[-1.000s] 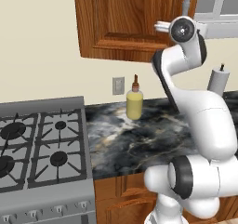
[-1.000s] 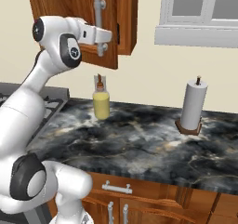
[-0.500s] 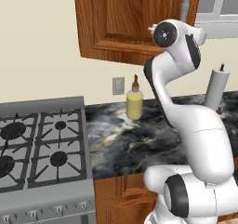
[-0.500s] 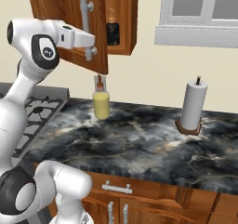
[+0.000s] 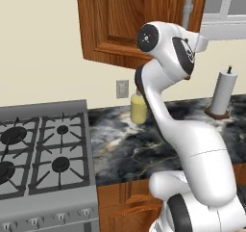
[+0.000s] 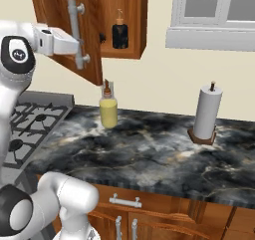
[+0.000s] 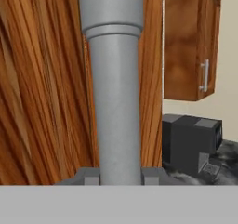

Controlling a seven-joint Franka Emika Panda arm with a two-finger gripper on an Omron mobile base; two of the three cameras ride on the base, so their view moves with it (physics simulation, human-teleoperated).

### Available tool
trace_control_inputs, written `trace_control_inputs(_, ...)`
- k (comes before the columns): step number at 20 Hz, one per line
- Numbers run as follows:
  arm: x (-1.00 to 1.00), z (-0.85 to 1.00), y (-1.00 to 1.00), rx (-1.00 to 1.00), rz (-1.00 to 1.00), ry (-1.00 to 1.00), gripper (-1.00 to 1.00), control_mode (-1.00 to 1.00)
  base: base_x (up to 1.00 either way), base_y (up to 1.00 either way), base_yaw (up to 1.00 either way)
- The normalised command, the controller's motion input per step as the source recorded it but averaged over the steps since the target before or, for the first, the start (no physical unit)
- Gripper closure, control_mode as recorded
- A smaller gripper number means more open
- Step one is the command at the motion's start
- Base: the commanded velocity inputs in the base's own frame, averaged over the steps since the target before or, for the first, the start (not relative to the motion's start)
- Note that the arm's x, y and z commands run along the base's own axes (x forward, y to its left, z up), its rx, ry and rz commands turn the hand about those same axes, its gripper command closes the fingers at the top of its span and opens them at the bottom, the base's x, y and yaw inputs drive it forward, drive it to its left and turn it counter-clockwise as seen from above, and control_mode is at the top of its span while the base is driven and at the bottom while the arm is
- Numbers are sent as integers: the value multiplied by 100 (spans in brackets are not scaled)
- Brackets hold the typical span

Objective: Pick the soap dispenser and dish brush from the cabinet and place them on the counter.

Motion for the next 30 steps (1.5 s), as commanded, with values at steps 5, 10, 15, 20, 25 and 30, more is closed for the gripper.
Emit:
trace_control_inputs(5,-30,-10,40,0,-11,3,100,-100,0,0,0)
trace_control_inputs(10,-18,-8,33,0,-9,2,100,-100,0,0,0)
trace_control_inputs(15,-7,-8,7,0,-5,0,-100,-100,0,0,0)
trace_control_inputs(20,-3,0,0,0,-3,0,-100,-100,0,0,0)
trace_control_inputs(25,-7,0,0,0,-2,0,-100,-100,0,0,0)
trace_control_inputs(30,-33,0,0,0,-1,-2,-100,-100,0,0,0)
